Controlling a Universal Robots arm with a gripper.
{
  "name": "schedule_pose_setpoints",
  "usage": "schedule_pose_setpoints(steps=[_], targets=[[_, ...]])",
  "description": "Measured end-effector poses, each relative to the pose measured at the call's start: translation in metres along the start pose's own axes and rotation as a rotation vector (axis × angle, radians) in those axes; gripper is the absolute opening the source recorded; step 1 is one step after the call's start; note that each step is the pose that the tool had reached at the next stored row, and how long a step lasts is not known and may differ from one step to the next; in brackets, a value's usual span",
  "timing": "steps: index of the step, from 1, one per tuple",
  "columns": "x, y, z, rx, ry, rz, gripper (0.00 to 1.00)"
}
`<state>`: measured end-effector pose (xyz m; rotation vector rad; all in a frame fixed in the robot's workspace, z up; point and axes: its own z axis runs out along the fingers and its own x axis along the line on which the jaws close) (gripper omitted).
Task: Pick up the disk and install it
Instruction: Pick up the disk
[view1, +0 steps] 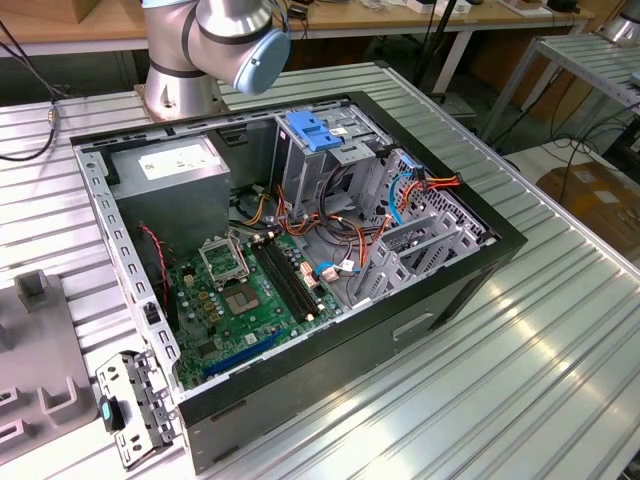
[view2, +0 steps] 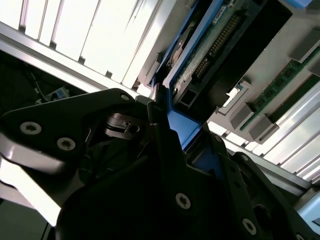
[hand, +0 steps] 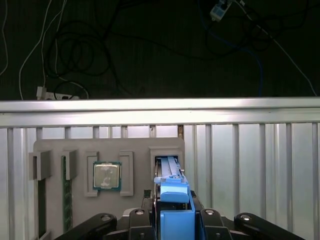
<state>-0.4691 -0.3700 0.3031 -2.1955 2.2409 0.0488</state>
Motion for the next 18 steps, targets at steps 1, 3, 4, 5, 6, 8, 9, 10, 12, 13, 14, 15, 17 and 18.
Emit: schedule_pose_setpoints(steps=[1,3,4,5,6,8,9,10,12,13,14,15,17,18], targets=[[-0.0001,0.0000,-0.0016,0.0000,0.0000,0.000,0.37],[-0.0001,0.0001,-0.0052,0.0001,0.0000,0.000,0.37],[-0.0002,0.0001,-0.0072,0.0001,0.0001,0.000,0.37],[-0.0002,0.0002,-0.0091,0.0000,0.0002,0.000,0.37],[-0.0003,0.0002,-0.0116,0.0001,0.0003,0.000,0.37],[-0.0004,0.0003,-0.0173,0.0001,0.0005,0.000,0.37],[-0.0005,0.0004,-0.0210,0.0001,0.0008,0.000,0.37],[-0.0006,0.0005,-0.0249,0.0001,0.0013,0.000,0.37],[-0.0008,0.0006,-0.0309,0.0001,0.0022,0.000,0.37],[-0.0008,0.0006,-0.0330,0.0001,0.0026,0.000,0.37],[-0.0009,0.0007,-0.0366,0.0001,0.0033,0.000,0.37],[-0.0010,0.0007,-0.0389,0.0001,0.0036,0.000,0.37],[-0.0010,0.0008,-0.0405,0.0003,0.0036,0.000,0.37],[-0.0010,0.0008,-0.0405,0.0004,0.0036,0.000,0.37]])
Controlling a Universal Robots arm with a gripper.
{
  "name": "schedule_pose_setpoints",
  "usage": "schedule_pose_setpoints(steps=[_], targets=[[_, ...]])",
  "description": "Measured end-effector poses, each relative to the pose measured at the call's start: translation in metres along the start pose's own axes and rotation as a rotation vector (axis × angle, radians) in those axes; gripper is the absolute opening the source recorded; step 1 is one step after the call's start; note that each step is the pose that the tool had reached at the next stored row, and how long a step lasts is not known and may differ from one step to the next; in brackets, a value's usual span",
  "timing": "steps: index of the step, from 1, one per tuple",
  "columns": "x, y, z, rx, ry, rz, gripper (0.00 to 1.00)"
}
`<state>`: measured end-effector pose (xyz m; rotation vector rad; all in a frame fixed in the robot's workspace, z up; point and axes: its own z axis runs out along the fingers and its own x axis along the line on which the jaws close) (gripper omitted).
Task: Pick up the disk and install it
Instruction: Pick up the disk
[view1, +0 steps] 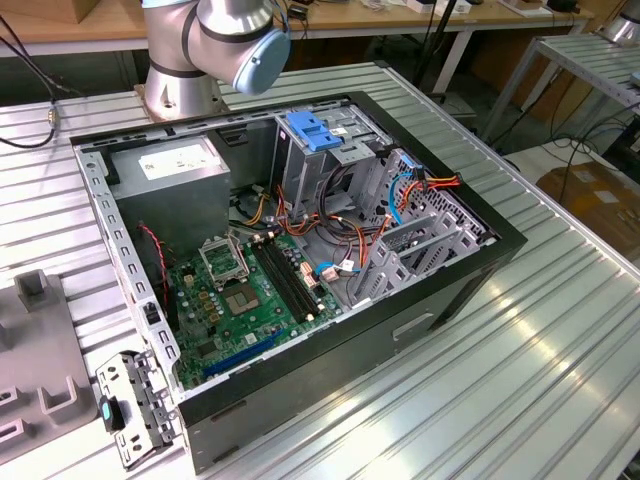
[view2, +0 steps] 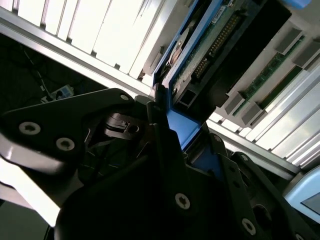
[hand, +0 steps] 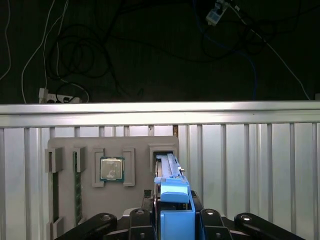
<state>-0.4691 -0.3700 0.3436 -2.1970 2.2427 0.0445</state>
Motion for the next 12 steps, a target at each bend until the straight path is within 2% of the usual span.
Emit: schedule_pose_setpoints(steps=[6,12], targets=[[0.0000,0.0000,-0.0003,-0.0002,0.0001,0.000,0.37],[-0.0001,0.0001,-0.0058,-0.0003,0.0001,0.000,0.37]])
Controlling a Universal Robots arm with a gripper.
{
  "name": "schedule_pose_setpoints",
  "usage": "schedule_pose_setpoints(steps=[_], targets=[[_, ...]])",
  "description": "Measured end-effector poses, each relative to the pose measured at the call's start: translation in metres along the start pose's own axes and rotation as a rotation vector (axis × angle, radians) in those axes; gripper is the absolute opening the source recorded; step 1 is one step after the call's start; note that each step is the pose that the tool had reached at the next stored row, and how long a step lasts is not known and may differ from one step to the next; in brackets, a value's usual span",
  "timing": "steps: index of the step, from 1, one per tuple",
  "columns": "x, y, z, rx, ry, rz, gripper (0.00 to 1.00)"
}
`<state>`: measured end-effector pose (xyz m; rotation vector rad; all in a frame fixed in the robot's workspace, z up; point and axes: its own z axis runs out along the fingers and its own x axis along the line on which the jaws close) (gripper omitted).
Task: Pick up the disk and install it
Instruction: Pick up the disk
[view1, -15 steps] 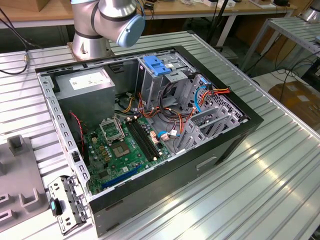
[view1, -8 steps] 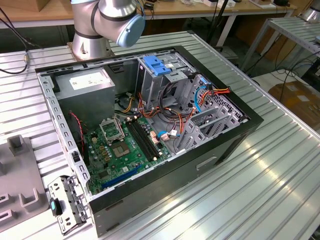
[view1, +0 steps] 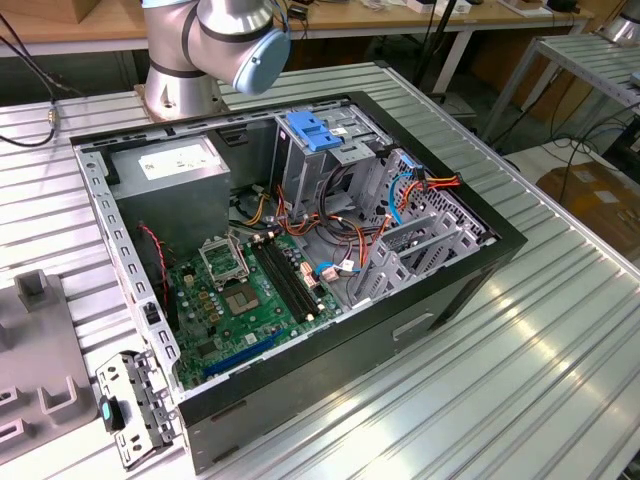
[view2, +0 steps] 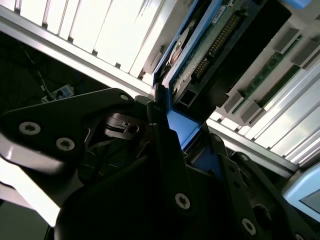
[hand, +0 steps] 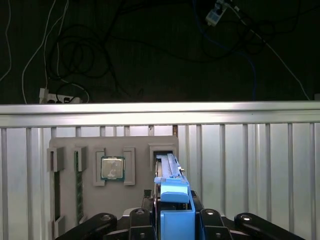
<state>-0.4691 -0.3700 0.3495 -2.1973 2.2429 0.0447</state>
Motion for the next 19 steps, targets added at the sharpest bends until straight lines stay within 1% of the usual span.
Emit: schedule_pose_setpoints(steps=[2,12,16,19], targets=[[0.0000,0.0000,-0.0019,0.0000,0.0000,0.000,0.37],[-0.0002,0.0002,-0.0078,0.0001,0.0000,0.000,0.37],[-0.0003,0.0003,-0.0134,0.0001,-0.0001,0.000,0.37],[-0.0004,0.0003,-0.0160,0.0001,-0.0001,0.000,0.37]])
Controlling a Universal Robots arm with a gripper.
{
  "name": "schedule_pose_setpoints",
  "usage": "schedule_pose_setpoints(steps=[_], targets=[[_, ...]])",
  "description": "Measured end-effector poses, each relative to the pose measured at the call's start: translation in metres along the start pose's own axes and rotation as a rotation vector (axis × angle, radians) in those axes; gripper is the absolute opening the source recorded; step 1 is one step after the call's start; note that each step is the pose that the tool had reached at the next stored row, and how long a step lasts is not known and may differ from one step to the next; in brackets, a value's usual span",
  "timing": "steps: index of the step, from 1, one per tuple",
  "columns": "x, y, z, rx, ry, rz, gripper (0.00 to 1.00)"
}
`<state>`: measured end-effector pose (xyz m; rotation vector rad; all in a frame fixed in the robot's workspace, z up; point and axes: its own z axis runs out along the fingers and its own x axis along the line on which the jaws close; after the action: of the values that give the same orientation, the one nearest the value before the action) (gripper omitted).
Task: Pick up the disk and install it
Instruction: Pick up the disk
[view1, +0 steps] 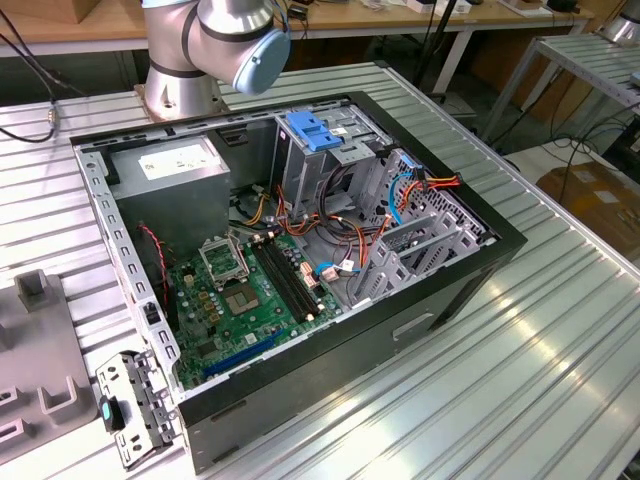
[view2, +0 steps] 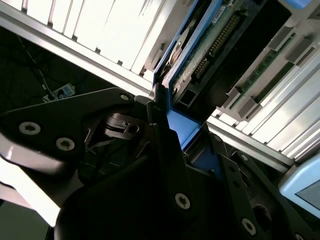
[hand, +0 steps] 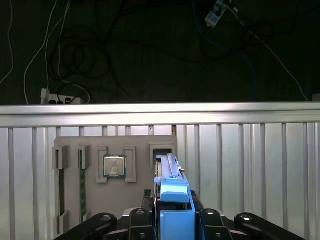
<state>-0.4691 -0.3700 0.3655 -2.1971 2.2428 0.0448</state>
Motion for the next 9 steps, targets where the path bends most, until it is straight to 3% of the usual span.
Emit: schedule_pose_setpoints(steps=[9], targets=[[-0.0003,0.0003,-0.0133,0.0000,-0.0001,0.000,0.37]])
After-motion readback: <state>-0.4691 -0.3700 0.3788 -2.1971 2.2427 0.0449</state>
